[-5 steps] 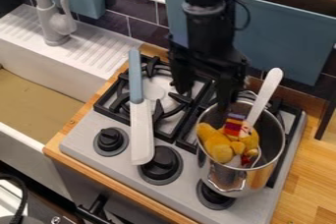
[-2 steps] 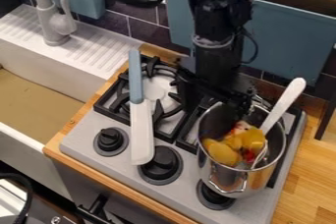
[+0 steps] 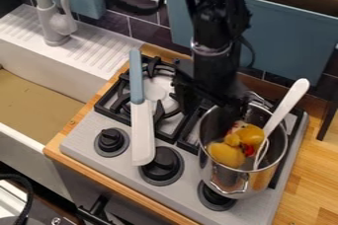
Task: Put the silver pot on the right burner
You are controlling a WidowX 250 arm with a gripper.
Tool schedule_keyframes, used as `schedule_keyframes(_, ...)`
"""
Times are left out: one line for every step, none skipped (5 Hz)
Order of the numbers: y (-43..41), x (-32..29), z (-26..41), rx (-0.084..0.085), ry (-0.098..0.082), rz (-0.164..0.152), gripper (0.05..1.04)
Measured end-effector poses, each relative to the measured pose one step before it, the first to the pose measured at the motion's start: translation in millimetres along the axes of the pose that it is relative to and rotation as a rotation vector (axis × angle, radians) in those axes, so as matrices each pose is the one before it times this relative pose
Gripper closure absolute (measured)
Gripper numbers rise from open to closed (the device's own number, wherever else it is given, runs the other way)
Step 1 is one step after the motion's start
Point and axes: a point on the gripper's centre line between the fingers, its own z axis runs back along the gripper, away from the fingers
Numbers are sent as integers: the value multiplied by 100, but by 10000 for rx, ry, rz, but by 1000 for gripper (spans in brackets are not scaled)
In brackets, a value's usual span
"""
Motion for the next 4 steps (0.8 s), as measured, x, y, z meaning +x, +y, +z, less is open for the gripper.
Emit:
schedule_keyframes(-73, -470, -627, 89, 16, -110, 112)
schedule_keyframes(-437, -407, 95, -247, 308, 153, 376)
schedule_keyframes(113, 248, 343, -291, 30, 107, 675)
schedule_keyframes(150, 288, -92, -84, -243, -119, 904)
